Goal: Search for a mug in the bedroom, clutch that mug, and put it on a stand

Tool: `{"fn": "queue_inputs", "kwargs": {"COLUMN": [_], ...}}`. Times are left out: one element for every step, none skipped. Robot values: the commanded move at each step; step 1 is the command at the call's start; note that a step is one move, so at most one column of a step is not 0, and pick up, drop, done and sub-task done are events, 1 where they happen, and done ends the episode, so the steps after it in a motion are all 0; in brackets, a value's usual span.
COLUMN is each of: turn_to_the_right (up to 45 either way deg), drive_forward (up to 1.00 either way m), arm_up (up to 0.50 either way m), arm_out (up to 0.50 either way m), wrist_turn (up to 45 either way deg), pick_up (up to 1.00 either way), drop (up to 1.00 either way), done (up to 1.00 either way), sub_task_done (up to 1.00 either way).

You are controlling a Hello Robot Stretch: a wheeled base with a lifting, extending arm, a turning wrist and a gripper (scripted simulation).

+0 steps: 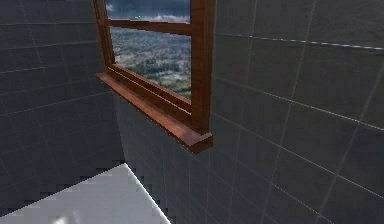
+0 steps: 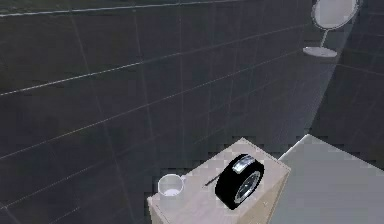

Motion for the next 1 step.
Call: {"fn": "queue_inputs", "kwargs": {"turn_to_the_right": [0.0], "drive_forward": [0.00], "arm_up": [0.00], "arm_out": [0.14], "wrist_turn": [0.0], "pick_up": [0.00], "drop": [0.00], "done": [0.00], "sub_task_done": [0.00]}}
